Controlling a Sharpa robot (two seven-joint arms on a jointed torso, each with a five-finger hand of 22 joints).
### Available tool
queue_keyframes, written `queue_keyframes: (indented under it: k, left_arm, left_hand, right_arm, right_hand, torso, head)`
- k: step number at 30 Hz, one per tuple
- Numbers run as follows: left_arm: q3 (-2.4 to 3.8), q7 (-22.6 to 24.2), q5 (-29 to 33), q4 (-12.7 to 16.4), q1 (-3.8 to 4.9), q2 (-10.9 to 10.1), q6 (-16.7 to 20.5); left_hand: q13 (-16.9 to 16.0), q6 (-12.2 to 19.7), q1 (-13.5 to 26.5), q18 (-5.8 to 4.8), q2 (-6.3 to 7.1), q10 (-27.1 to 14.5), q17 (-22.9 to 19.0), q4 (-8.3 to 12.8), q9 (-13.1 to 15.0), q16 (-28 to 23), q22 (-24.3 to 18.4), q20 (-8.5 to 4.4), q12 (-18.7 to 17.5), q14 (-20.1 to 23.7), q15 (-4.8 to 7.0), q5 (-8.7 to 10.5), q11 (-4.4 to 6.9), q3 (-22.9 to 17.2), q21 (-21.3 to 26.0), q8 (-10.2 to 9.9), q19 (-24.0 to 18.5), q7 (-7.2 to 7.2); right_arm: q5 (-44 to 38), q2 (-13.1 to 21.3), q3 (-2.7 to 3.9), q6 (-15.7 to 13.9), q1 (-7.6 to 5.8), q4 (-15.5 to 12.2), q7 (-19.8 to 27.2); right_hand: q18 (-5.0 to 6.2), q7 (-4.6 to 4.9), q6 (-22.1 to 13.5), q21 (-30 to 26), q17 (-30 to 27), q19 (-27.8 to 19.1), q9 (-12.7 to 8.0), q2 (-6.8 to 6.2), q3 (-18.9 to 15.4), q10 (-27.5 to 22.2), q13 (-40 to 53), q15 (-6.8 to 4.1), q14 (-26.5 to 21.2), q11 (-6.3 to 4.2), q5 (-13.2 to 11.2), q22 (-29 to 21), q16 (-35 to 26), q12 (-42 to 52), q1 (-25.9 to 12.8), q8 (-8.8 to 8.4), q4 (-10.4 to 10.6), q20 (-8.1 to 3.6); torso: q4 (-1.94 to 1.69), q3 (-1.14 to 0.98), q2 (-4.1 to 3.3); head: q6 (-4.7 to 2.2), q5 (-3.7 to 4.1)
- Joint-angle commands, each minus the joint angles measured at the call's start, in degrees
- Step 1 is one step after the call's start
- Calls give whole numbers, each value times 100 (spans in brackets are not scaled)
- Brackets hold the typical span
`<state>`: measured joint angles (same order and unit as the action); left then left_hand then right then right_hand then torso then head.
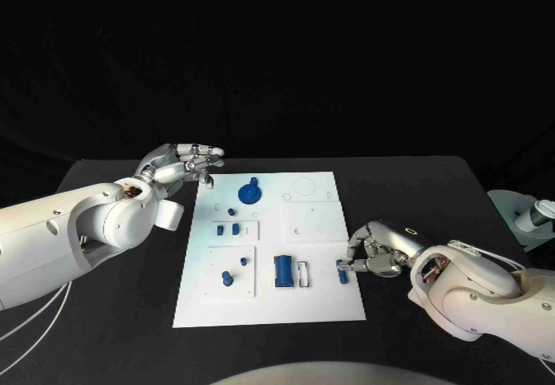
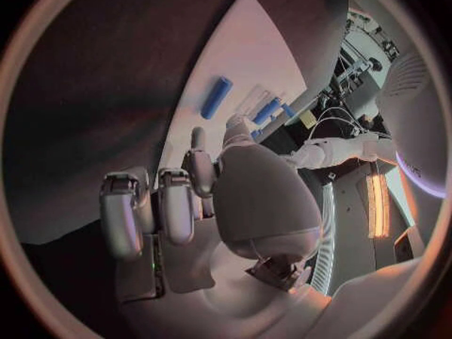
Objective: Assemble the parts on the task board
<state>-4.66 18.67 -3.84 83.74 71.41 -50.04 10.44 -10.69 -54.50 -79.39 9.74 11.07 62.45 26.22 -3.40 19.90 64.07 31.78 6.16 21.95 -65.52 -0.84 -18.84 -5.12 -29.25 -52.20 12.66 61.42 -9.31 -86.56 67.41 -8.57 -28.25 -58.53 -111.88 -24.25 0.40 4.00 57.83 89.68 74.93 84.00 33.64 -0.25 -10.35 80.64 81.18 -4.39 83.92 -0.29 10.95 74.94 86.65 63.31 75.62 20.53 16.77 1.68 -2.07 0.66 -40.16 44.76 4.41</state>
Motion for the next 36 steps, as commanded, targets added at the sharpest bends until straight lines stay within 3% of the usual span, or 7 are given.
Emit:
queue_keyframes:
  k: [1, 19, 23, 25, 31, 32, 36]
  left_arm:
    - [4, 63, 27, 20, 3, 2, -104]
    - [5, 62, 26, 25, 3, -16, -108]
    - [5, 58, 26, 25, 3, -18, -112]
    - [5, 55, 26, 26, 3, -20, -113]
    - [5, 59, 26, 27, 4, -27, -111]
    - [5, 60, 26, 27, 4, -27, -112]
    - [5, 61, 25, 29, 4, -27, -115]
  left_hand:
    - [-5, 20, 35, 82, -20, -41, -5, -28, -6, 7, -7, -6, 30, 43, -1, -29, -8, 9, 19, 10, -8, -16]
    - [-9, 1, 33, 82, -29, -47, -7, -30, -1, 10, -10, -5, 43, 44, -1, -29, -4, 6, 23, 25, -7, -8]
    - [-9, 1, 33, 82, -29, -47, -7, -30, -1, 10, -10, -5, 43, 44, -1, -29, -4, 6, 23, 25, -7, -8]
    - [-9, 1, 33, 82, -29, -47, -7, -30, -1, 10, -10, -5, 43, 44, -1, -29, -4, 6, 23, 25, -7, -8]
    - [-14, -8, 33, 82, -31, -54, -9, -31, 2, 12, -12, -4, 55, 46, 0, -28, -2, 6, 27, 33, -6, -6]
    - [-14, -8, 33, 82, -31, -54, -9, -31, 2, 12, -12, -4, 55, 46, 0, -28, -2, 6, 27, 33, -6, -6]
    - [-15, -8, 33, 83, -31, -57, -10, -31, 2, 13, -12, -4, 57, 46, 0, -28, -2, 6, 28, 33, -5, -6]
  right_arm:
    - [-199, -46, -4, 161, 81, 27, -139]
    - [-448, -320, -8, 377, 255, 202, -341]
    - [-562, -416, -8, 457, 304, 230, -374]
    - [-630, -441, -7, 511, 320, 234, -397]
    - [-820, -462, -7, 666, 342, 221, -481]
    - [-842, -465, -7, 682, 343, 217, -495]
    - [-949, -476, -7, 678, 348, 205, -554]
  right_hand:
    - [-40, -2, 64, 32, 439, 600, -10, -17, -64, 51, -821, 36, 410, -8, -30, 1506, -14, 12, -97, -19, 2, 50]
    - [-40, -54, 163, 32, 478, 600, -18, 76, -89, 88, -767, -2, 419, -54, -25, 1506, -3, 87, 217, -16, -44, 22]
    - [-40, -104, 215, 32, 510, 600, -39, 220, 147, 90, -749, -49, 424, -102, -615, 1506, 4, 97, 861, -35, -132, -18]
    - [-40, -128, 232, 32, 530, 600, -57, 222, 317, 91, -730, -65, 427, -124, -692, 1506, 10, 117, 1159, -51, -204, -35]
    - [-40, -159, 341, 32, 626, 600, -144, 69, 737, 112, -640, -92, 443, -151, -308, 1506, 40, 228, 1704, -113, -266, -68]
    - [-40, -158, 385, 32, 668, 600, -170, -45, 863, 121, -606, -93, 451, -150, 51, 1506, 54, 271, 1769, -127, -219, -74]
    - [-40, -167, 435, 32, 682, 600, -206, -251, 1210, 134, -581, -94, 452, -156, 178, 1506, 57, 292, 1779, -149, -36, -74]
  torso:
    - [-11, 4, -1]
    - [-8, 2, 0]
    - [-11, 2, 1]
    - [-12, 2, -1]
    - [-4, 9, 1]
    - [-4, 6, 1]
    - [-4, 2, 3]
  head:
    - [11, -11]
    - [41, -54]
    - [46, -59]
    - [48, -60]
    - [53, -64]
    - [53, -65]
    - [49, -62]
